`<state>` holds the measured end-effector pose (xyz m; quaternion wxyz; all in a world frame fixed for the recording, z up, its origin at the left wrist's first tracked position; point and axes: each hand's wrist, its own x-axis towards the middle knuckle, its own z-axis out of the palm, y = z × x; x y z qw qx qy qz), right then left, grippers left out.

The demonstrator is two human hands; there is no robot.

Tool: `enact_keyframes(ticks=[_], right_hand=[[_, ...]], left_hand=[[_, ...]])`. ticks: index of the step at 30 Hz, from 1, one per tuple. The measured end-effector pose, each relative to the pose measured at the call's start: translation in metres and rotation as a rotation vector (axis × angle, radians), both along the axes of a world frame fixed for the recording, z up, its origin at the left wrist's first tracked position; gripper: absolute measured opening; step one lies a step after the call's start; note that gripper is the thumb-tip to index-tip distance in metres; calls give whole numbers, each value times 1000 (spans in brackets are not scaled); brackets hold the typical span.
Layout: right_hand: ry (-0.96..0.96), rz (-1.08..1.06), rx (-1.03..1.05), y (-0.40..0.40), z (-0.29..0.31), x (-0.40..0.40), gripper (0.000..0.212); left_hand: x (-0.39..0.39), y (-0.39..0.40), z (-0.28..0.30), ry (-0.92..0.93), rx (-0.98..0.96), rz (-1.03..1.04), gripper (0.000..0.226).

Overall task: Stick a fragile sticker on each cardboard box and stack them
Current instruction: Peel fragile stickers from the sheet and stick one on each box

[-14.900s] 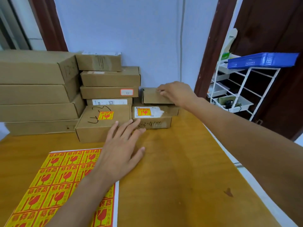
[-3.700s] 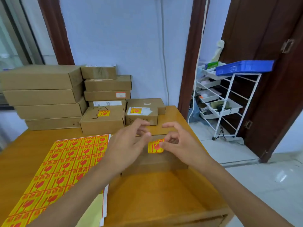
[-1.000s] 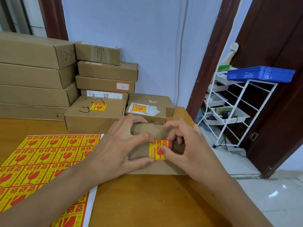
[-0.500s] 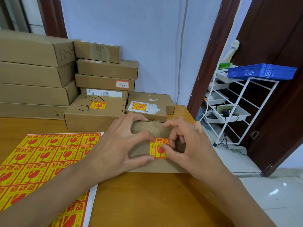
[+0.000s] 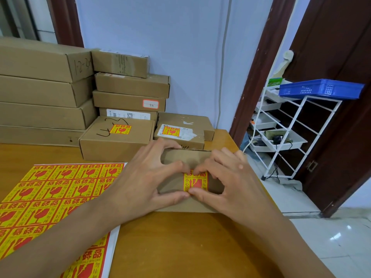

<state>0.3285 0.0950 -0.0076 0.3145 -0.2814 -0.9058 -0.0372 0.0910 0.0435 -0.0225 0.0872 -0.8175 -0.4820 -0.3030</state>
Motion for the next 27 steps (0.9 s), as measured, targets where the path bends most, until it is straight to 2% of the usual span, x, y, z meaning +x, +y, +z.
enact_keyframes(ticks=[21, 24, 27], right_hand=[[-5, -32, -10, 13, -4, 14, 34], [5, -39, 12, 12, -3, 13, 30], [-5, -32, 44, 8, -4, 6, 17]], left_hand=[[-11, 4, 0, 0, -17, 47, 41], [-11, 4, -1, -3, -22, 57, 41], [-12, 5, -1, 6, -14, 76, 40]])
